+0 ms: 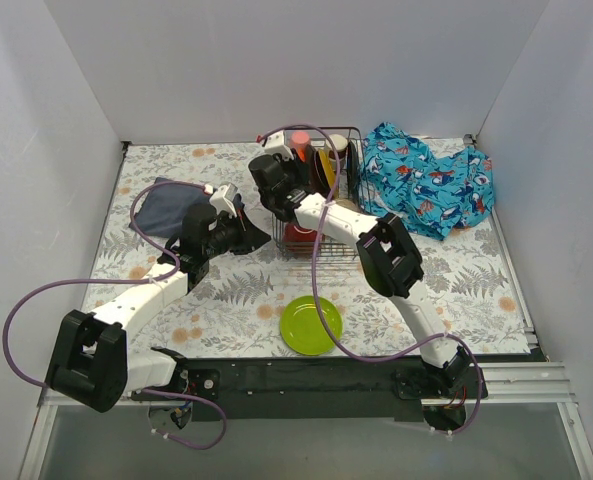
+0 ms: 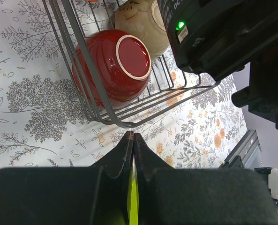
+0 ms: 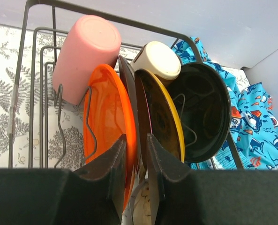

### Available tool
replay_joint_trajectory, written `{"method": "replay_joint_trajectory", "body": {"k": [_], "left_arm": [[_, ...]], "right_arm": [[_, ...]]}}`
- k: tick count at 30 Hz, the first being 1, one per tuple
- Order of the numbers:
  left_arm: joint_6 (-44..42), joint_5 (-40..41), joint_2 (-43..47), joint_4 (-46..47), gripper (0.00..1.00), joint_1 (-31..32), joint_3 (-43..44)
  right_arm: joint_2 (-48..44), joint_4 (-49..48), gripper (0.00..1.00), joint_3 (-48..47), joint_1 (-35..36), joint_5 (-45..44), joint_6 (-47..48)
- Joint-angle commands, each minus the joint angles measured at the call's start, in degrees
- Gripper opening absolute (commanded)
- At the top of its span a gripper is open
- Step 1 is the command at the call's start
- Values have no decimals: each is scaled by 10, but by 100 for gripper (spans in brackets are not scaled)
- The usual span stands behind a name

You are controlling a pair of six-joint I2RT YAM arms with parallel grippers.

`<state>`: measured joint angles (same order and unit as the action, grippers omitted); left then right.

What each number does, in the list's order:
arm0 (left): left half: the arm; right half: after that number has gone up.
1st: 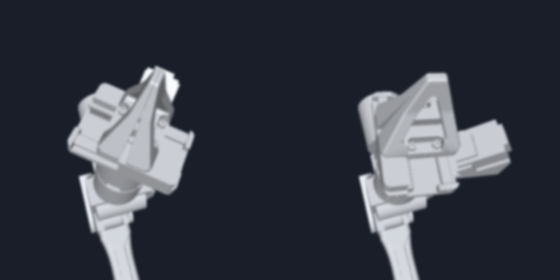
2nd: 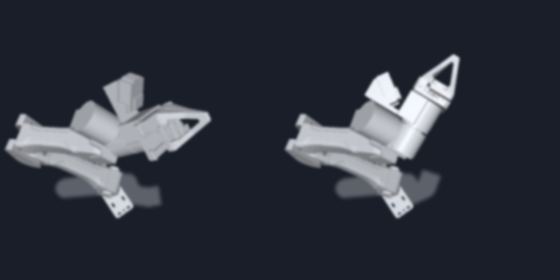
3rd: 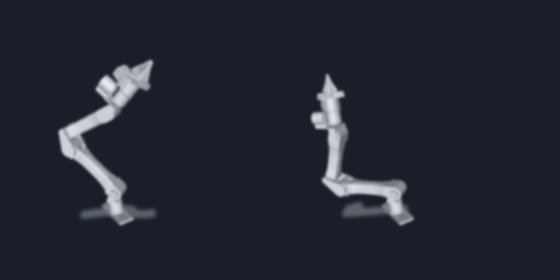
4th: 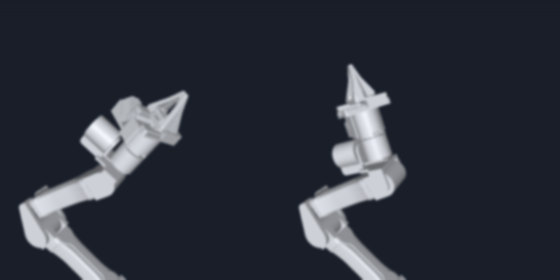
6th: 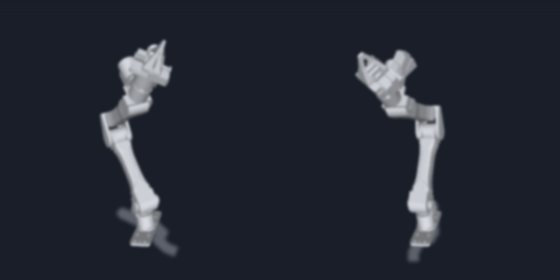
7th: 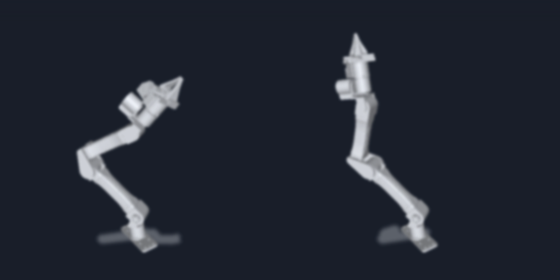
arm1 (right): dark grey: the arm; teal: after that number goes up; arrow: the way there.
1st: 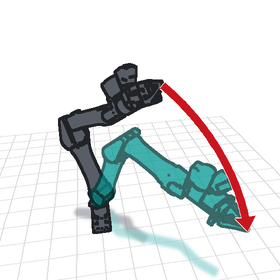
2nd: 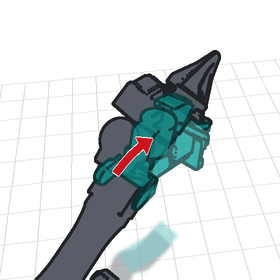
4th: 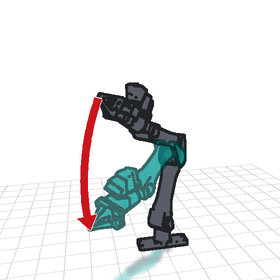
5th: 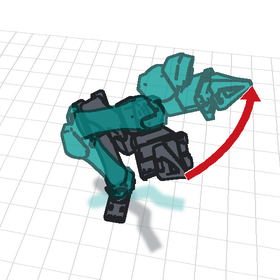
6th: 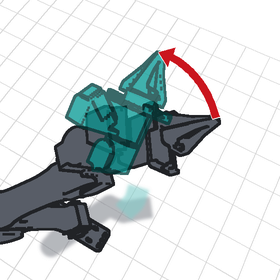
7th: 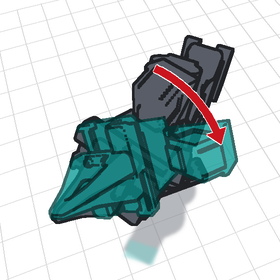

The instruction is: Load the mixed dishes into the dish rack

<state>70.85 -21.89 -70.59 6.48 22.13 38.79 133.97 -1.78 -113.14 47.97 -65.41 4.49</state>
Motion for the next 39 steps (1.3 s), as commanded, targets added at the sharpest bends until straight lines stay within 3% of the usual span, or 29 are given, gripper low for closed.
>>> {"method": "replay_joint_trajectory", "body": {"k": [1,6,7,11,17,21,28,30,34,36,39], "left_arm": [[-9,0,11,-2,2,-2,15],[-26,3,9,-27,16,-8,27],[-30,2,12,-33,30,-9,29],[-70,-52,17,-61,46,-9,21],[-120,-154,26,-109,50,-9,2],[-160,-212,21,-127,50,-3,-6],[-233,-212,-2,-165,47,20,-17],[-238,-218,-6,-165,44,26,-19],[-240,-218,-27,-155,45,38,-27],[-244,-221,-39,-149,45,49,-32],[-244,-223,-58,-145,47,70,-34]], "right_arm": [[-63,48,30,-29,-2,8,-40],[-109,168,32,-62,3,48,-79],[-116,189,34,-71,4,57,-94],[-179,280,38,-88,3,124,-116],[-310,342,34,3,-28,248,-146],[-409,343,39,198,-67,287,-180],[-533,329,46,395,-124,417,-154],[-566,321,52,416,-124,461,-128],[-602,327,50,441,-124,505,-92],[-615,336,53,455,-124,541,-85],[-640,335,73,489,-129,585,-78]]}}
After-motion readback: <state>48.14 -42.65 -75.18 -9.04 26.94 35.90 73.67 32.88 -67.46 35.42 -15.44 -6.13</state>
